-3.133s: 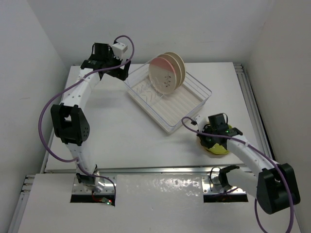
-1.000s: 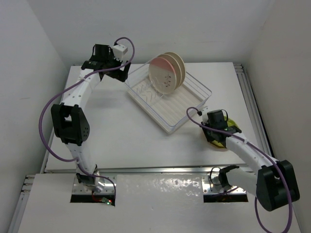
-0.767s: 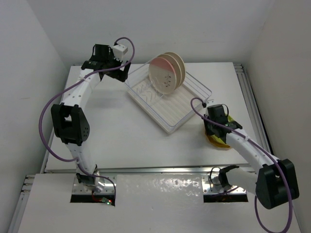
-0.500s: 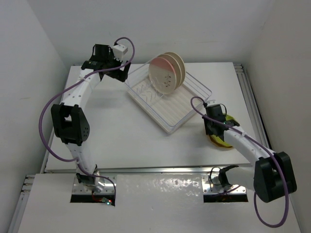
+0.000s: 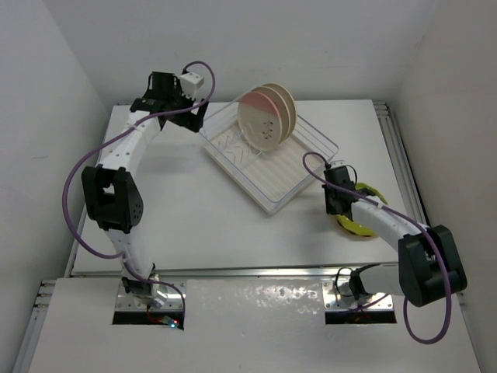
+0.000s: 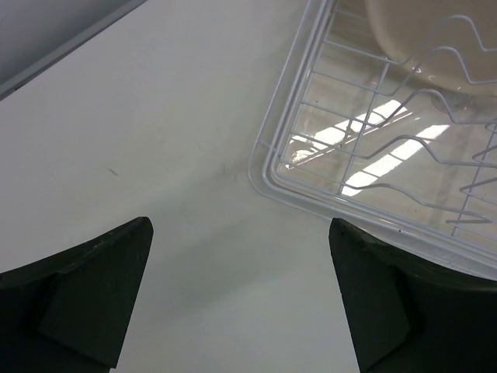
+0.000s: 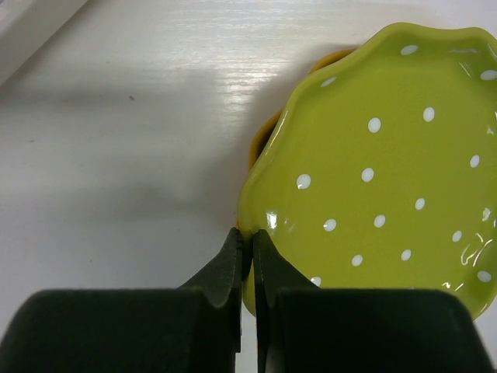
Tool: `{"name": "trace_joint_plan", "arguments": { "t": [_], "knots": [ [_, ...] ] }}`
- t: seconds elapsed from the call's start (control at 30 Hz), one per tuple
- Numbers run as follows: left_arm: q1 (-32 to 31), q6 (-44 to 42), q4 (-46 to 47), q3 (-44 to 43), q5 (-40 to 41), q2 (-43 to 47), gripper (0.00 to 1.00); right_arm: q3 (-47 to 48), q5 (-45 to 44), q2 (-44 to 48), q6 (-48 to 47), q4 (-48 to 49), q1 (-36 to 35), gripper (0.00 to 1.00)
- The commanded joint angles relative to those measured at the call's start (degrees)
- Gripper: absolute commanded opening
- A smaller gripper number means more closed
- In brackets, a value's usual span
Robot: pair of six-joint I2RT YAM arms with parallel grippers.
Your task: Unload the plates from the dish rack
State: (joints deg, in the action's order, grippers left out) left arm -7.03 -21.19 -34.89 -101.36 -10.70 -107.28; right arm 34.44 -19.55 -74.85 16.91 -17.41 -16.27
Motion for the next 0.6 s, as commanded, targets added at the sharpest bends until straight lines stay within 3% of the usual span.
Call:
{"name": "trace_joint_plan", "arguments": {
  "t": [0.0, 0.23, 0.4, 0.57],
  "knots": [
    [0.52, -0.61, 1.93, 0.29, 0.5, 0.94, 0.95, 0.81, -2.6, -0.21, 2.08, 2.2, 0.1, 0.01],
    [0.7, -0.78, 2.02, 0.55, 0.68, 0.85, 0.95, 3.0, -1.98, -2.05, 1.64, -1.66, 0.19, 0.38],
    [0.79, -0.87, 2.02, 0.73, 0.68, 0.94, 0.95, 3.44, -2.16, -0.39, 0.15, -2.72, 0.19, 0.39],
    [0.79, -0.96, 1.94, 0.55, 0.77, 0.85, 0.95, 7.65, 1.97, 4.7, -1.53, -5.52, 0.36, 0.53]
  ]
}}
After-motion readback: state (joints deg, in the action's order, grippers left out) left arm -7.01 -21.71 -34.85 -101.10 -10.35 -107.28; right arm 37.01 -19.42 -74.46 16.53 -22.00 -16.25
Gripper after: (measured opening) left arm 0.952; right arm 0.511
